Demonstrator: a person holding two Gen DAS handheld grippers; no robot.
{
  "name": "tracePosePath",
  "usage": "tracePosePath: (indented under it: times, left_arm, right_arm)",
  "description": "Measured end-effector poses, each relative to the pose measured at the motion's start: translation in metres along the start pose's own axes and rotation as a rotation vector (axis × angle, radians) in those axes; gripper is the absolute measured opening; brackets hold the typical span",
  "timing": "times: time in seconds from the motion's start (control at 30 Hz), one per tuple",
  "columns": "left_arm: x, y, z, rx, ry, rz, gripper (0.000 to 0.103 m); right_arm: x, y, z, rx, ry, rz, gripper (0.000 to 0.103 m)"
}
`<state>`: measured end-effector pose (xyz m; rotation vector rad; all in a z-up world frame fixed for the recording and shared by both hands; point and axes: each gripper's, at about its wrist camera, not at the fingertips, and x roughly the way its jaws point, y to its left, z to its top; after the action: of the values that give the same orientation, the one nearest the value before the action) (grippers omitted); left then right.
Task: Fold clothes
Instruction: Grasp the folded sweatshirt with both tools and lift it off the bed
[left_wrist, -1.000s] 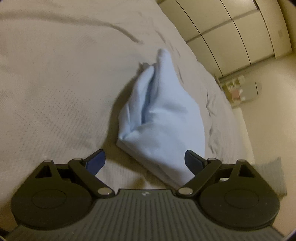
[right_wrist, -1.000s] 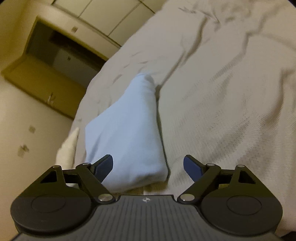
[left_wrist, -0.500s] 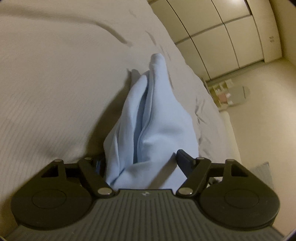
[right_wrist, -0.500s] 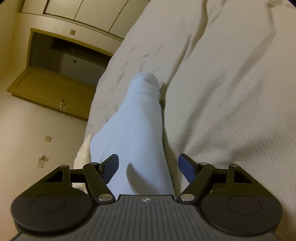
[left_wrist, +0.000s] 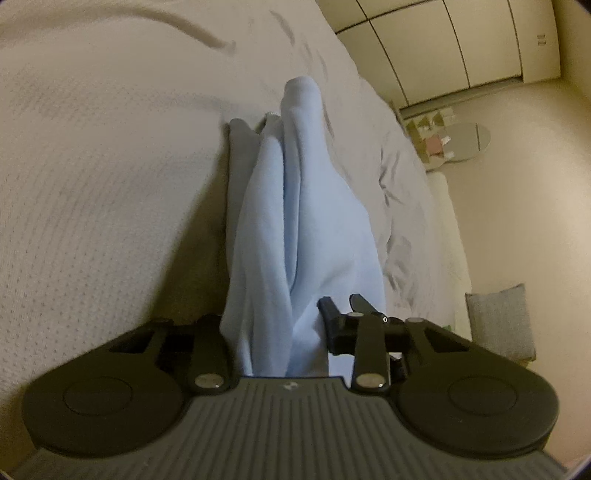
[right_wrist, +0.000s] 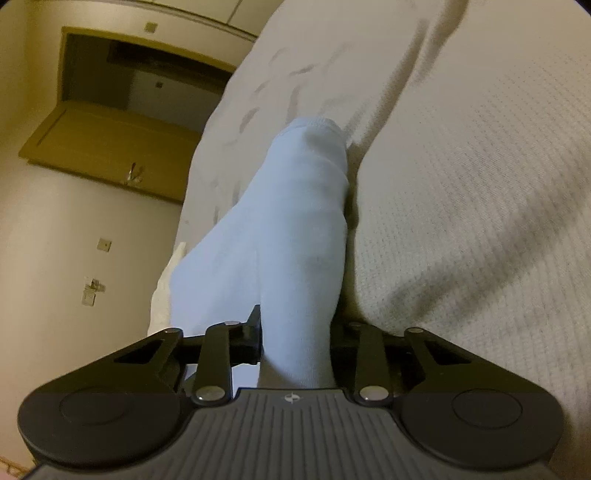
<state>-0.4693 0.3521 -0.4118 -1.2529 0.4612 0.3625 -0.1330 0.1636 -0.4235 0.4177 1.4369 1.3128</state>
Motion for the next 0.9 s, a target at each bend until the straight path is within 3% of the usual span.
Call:
tracePosePath:
  times: [0.17,0.27,0.53,0.73,0.9]
  left_arm:
    - [-0.017,-0.023,0.015,-0.043,0.014,0.021,0.022]
    - [-0.04,-0.041,0.034,-0.053,0.005,0.02,0.022]
    - [-0.148,-0.065,0.089,-0.096,-0.051,0.037,0.021]
    - [-0.259,-0.056,0.153,-0.115,-0.123,0.075,0.021]
    - [-0.354,-0.033,0.238,-0.019,-0.188,0.127,0.022]
  right_arm:
    - [-0.007,0.042,0.001,0.007,0.002,-0.093,0.025]
    - [-0.015,0.082,0.005,0.007,0.006,-0.098,0.024]
    - [-0.001,0.207,0.009,-0.032,0.056,-0.091,0.024]
    - [0.081,0.321,0.0,-0.073,0.122,-0.046,0.024]
    - [0.182,0.408,-0.013,-0.115,0.111,0.039,0.024]
